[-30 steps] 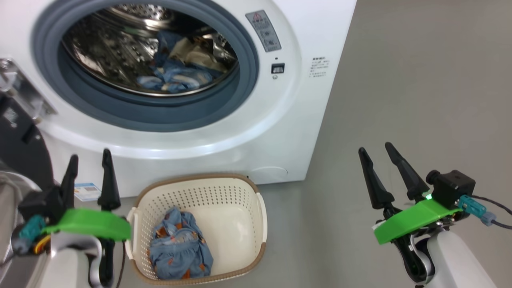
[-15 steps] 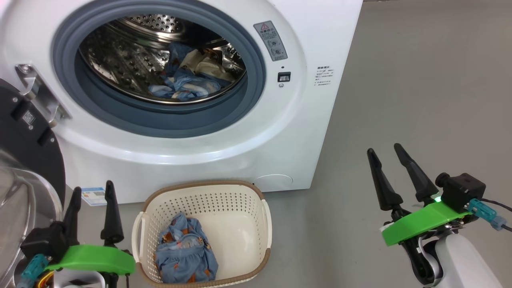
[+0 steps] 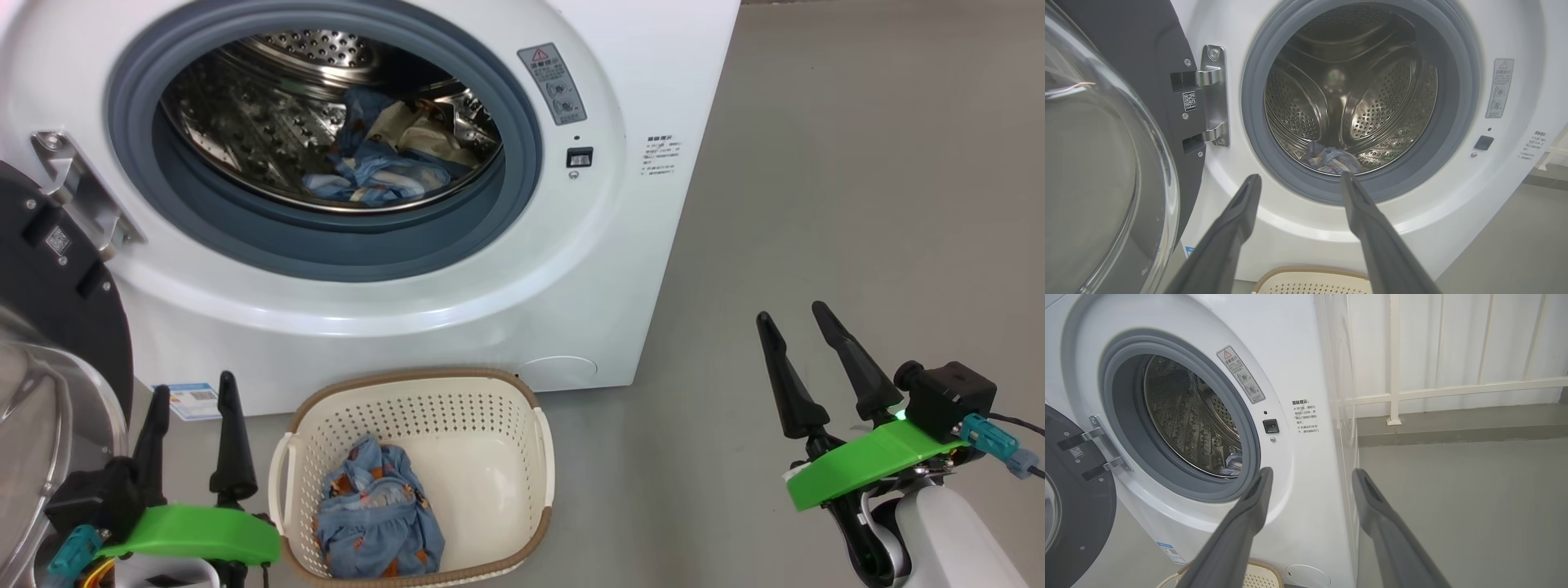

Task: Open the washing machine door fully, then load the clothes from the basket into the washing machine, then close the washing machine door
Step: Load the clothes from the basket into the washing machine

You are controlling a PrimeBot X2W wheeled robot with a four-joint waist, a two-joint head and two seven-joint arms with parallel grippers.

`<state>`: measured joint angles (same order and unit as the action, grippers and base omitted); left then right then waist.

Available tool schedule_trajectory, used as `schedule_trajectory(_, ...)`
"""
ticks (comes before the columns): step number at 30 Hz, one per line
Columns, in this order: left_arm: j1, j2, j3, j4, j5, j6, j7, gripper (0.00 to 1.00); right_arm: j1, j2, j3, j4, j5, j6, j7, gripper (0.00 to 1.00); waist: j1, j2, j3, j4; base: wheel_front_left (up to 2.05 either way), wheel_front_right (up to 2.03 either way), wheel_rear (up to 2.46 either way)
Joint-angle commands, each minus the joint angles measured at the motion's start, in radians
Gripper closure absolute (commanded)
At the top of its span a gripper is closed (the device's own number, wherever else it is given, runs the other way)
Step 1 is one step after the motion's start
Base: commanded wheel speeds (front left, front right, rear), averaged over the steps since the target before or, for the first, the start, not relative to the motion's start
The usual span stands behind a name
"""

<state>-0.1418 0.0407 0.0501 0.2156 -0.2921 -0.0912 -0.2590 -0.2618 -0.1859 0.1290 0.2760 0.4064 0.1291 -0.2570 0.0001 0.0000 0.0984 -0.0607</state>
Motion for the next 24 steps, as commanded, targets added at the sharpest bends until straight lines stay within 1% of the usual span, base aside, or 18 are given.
schedule_trajectory(1,-0.01,0.015,0.028,-0.029,-0.012,0.008,-0.003,0.0,0.001,-0.007,0.024,-0.026,-0.008,0.002,-0.005,0.0,-0.0001,0.0,0.002,0.0,0.0,0.0,0.0)
schedule_trajectory(12,-0.015,0.013,0.02,-0.028,-0.018,0.011,-0.003,0.0,-0.006,-0.009,0.025,-0.026,-0.012,0.002,-0.005,0.0,-0.0001,0.0,0.024,-0.006,0.0,0.0,0.0)
schedule_trajectory(18,-0.032,0.013,-0.002,0.011,-0.017,0.007,0.01,0.0,-0.01,-0.006,0.02,-0.031,-0.017,0.002,-0.005,0.0,-0.0001,0.0,0.051,-0.011,0.0,0.0,0.0)
schedule_trajectory(24,-0.092,0.024,-0.032,0.08,-0.016,-0.003,0.021,0.0,-0.025,0.001,0.012,-0.035,-0.019,0.002,-0.005,0.0,-0.0001,0.0,0.116,-0.017,0.0,0.0,0.0)
